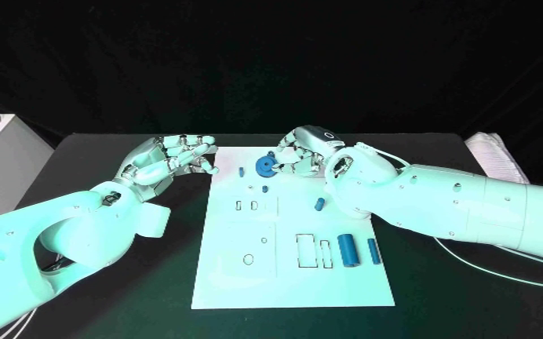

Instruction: Assemble the parts on the task board

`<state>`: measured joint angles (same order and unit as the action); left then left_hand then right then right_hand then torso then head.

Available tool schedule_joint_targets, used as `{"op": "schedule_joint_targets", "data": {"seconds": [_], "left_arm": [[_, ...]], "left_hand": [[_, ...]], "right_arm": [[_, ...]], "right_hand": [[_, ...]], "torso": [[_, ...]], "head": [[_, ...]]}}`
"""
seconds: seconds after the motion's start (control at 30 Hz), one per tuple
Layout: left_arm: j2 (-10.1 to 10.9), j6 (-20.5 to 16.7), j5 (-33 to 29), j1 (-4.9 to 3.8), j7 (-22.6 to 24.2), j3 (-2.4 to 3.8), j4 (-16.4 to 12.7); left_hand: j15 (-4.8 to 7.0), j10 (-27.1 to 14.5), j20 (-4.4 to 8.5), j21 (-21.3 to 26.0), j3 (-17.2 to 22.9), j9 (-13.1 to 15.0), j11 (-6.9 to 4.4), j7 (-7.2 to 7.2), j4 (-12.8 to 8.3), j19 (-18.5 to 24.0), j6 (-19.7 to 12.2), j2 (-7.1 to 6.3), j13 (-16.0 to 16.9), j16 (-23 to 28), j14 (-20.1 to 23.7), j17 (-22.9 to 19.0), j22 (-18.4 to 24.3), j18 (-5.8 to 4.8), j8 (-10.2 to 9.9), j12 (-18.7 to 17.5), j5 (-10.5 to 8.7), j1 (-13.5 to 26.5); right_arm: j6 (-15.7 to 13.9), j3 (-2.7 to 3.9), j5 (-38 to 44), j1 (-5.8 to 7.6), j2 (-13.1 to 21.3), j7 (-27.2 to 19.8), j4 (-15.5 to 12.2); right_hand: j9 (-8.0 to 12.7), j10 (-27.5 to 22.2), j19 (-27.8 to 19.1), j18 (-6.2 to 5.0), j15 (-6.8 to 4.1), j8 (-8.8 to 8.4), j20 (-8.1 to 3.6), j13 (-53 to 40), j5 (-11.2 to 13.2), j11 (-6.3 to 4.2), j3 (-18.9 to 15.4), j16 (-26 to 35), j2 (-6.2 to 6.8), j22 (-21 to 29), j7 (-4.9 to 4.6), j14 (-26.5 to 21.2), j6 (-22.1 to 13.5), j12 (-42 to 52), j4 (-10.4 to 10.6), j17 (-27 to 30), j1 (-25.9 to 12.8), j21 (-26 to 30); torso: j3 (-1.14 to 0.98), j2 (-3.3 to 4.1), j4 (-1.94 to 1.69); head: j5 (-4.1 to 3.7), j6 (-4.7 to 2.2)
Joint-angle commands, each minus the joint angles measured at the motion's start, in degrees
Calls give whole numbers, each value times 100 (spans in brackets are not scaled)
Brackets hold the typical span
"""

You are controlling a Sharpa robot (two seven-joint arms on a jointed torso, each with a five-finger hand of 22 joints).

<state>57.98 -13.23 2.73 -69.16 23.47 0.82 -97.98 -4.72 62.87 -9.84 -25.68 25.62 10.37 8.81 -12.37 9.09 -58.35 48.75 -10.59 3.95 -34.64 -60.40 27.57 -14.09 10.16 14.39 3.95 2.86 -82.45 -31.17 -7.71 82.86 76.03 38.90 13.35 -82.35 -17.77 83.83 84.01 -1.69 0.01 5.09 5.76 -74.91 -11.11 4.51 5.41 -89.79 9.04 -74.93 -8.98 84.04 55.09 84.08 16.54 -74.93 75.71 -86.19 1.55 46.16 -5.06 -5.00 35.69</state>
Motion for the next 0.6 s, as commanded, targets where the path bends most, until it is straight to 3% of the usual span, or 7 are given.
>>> {"op": "schedule_joint_targets", "data": {"seconds": [0.03, 0.6], "left_arm": [[-15, 109, -15, -7, 33, 3, -2], [-43, 122, -11, -7, 25, 3, 20]], "left_hand": [[-11, -52, -17, -18, 26, -3, 7, -30, -4, 40, -12, 42, 4, -20, 37, 9, -7, -6, -39, -14, -2, 24], [-13, -58, -21, -48, 47, -1, 8, -31, -24, 69, -12, 41, 5, -28, 50, 13, -28, -5, -48, -13, -2, 39]], "right_arm": [[134, -3, -127, -6, -96, -82, 104], [695, -35, -93, -47, -643, 69, 719]], "right_hand": [[12, 205, 414, 61, -6, -18, 3, -1067, -44, -29, 47, -21, -15, -1140, -7, 596, -34, 29, 5, -1507, 3, -26], [41, 182, 402, 53, 6, -50, 11, -1047, -245, -16, 124, -21, -4, -1116, -21, 596, -66, 1, -3, -1507, 67, -1]], "torso": [[13, 7, -20], [10, -4, -3]], "head": [[-12, 16], [16, 75]]}}
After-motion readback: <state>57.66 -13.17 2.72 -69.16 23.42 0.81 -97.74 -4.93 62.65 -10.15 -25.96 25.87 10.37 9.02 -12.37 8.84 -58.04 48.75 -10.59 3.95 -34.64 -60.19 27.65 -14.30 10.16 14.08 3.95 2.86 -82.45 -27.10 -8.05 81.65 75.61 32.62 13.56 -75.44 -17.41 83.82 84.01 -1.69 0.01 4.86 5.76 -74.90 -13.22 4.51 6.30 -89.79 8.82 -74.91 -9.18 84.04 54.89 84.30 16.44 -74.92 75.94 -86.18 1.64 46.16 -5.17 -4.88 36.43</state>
